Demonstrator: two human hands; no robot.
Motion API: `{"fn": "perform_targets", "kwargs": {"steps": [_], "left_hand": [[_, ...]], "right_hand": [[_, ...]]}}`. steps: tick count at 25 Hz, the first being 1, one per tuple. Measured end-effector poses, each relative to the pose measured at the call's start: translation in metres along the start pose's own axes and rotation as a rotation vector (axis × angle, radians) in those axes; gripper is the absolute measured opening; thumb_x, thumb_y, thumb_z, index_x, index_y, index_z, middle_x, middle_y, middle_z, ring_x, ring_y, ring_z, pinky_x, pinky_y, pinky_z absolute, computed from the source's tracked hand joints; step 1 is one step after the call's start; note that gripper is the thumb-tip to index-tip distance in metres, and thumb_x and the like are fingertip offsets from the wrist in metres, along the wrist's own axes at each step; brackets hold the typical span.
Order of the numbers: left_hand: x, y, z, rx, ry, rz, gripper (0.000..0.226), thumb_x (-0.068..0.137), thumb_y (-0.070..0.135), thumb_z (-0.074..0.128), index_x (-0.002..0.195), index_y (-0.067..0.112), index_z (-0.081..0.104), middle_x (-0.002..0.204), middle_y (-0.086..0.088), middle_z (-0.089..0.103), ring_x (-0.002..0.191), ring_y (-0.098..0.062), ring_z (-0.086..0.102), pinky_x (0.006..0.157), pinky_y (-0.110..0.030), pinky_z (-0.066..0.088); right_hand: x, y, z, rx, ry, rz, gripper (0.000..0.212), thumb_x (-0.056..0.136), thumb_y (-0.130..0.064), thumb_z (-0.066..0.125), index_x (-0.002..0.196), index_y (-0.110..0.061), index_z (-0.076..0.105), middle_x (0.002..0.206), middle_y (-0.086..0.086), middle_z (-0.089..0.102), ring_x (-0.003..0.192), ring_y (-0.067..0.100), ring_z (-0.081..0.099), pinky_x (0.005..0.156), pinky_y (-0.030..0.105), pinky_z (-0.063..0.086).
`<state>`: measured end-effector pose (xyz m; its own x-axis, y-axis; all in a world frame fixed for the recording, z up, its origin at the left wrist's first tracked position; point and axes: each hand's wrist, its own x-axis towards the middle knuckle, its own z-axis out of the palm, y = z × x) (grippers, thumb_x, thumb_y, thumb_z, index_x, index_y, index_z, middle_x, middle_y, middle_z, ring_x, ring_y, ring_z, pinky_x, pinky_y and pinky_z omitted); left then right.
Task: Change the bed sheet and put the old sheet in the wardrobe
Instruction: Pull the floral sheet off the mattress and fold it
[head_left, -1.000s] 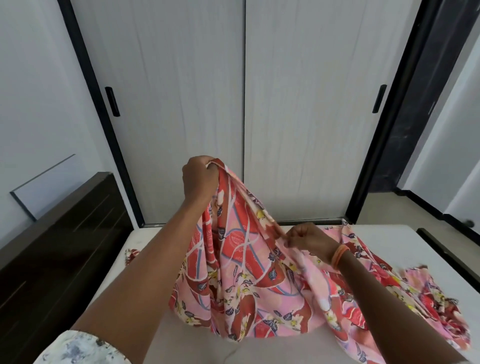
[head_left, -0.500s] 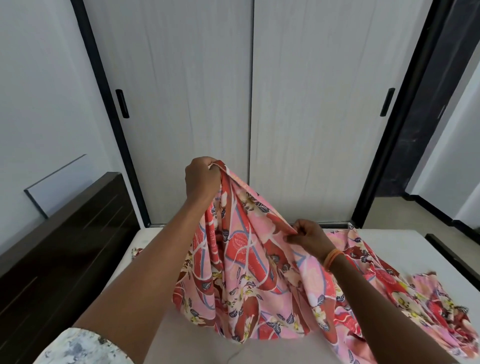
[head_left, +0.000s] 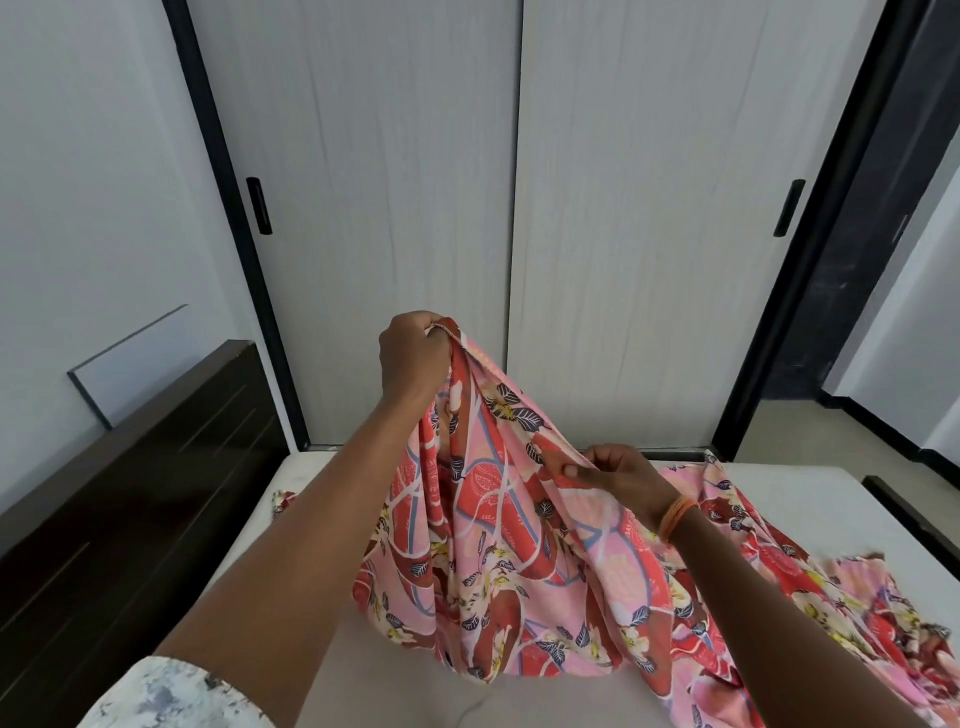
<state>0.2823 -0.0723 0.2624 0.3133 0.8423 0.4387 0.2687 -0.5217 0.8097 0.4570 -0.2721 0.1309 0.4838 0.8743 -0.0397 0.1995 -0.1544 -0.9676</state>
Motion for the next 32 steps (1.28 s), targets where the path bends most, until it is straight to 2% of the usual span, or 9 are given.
{"fn": "perform_targets", "kwargs": {"steps": [4,7,11,14,16,21,26,29,32], "left_hand": [[0.003,-0.005,-0.003,0.005,0.013,-0.002,0.032,0.096,0.011,0.045,0.099,0.009,0.077,0.088,-0.005,0.074,0.08,-0.019,0.068,0.071,-0.029,0.057],[0.004,-0.01,-0.003,0.021,0.034,-0.042,0.032,0.096,0.01,0.046,0.099,0.009,0.077,0.088,-0.006,0.074,0.081,-0.02,0.069,0.069,-0.027,0.056],[0.002,-0.011,0.001,0.409,-0.311,-0.066,0.027,0.087,0.017,0.064,0.112,0.006,0.069,0.107,-0.012,0.07,0.099,-0.028,0.067,0.074,-0.028,0.049],[-0.018,-0.007,0.012,0.586,-0.591,-0.055,0.096,0.071,0.036,0.086,0.146,0.005,0.034,0.14,-0.021,0.044,0.127,-0.035,0.049,0.096,-0.034,0.044],[-0.037,0.001,0.031,0.359,-0.636,0.125,0.098,0.072,0.037,0.084,0.151,0.013,0.031,0.145,-0.016,0.043,0.132,-0.032,0.046,0.105,-0.037,0.04],[-0.038,0.009,0.047,0.104,-0.369,0.24,0.014,0.083,0.018,0.066,0.093,0.016,0.076,0.084,-0.004,0.074,0.079,-0.021,0.069,0.066,-0.028,0.05],[-0.022,0.02,0.035,-0.042,-0.286,0.261,0.026,0.083,0.005,0.059,0.093,0.017,0.079,0.082,0.006,0.075,0.072,-0.002,0.068,0.071,-0.019,0.054],[-0.019,0.029,0.037,-0.091,-0.208,0.26,0.029,0.086,0.006,0.053,0.095,0.016,0.079,0.086,0.005,0.075,0.079,-0.006,0.069,0.076,-0.019,0.054],[-0.014,0.035,0.038,-0.072,-0.16,0.239,0.031,0.09,0.007,0.05,0.102,0.013,0.078,0.096,0.001,0.076,0.087,-0.012,0.069,0.082,-0.024,0.055]], "right_hand": [[-0.005,-0.001,-0.004,0.039,0.117,-0.043,0.017,0.087,-0.017,0.07,0.077,-0.003,0.072,0.066,0.002,0.07,0.054,0.009,0.062,0.05,0.018,0.047],[-0.006,0.006,-0.005,0.005,0.142,-0.049,0.024,0.093,-0.019,0.062,0.079,-0.003,0.072,0.071,0.005,0.07,0.062,0.012,0.064,0.059,0.024,0.051],[0.01,-0.007,0.003,-0.097,0.27,-0.091,0.034,0.093,-0.012,0.063,0.059,-0.008,0.059,0.056,-0.006,0.054,0.057,0.006,0.046,0.061,0.026,0.039],[0.034,-0.053,0.008,-0.331,0.456,-0.165,0.035,0.09,-0.018,0.065,0.064,0.004,0.061,0.06,0.014,0.056,0.063,0.015,0.048,0.062,0.03,0.037],[0.042,-0.091,0.016,-0.438,0.469,-0.249,0.032,0.09,-0.021,0.065,0.07,0.004,0.066,0.067,0.019,0.063,0.064,0.019,0.053,0.063,0.03,0.039],[0.031,-0.128,0.018,-0.606,0.328,-0.473,0.01,0.084,-0.024,0.072,0.084,-0.014,0.068,0.071,-0.003,0.061,0.065,0.008,0.054,0.063,0.014,0.041],[0.016,-0.061,-0.008,-0.699,0.216,-0.39,0.016,0.081,-0.014,0.076,0.096,-0.01,0.072,0.077,-0.001,0.064,0.069,0.013,0.054,0.064,0.015,0.038],[0.01,-0.022,-0.004,-0.715,0.314,-0.301,0.007,0.082,-0.014,0.073,0.087,-0.011,0.07,0.066,-0.011,0.054,0.063,0.013,0.05,0.061,0.022,0.034],[0.002,0.005,0.007,-0.562,0.426,-0.172,0.023,0.081,-0.011,0.072,0.096,-0.016,0.056,0.071,-0.014,0.053,0.062,0.003,0.051,0.054,0.011,0.034]]}}
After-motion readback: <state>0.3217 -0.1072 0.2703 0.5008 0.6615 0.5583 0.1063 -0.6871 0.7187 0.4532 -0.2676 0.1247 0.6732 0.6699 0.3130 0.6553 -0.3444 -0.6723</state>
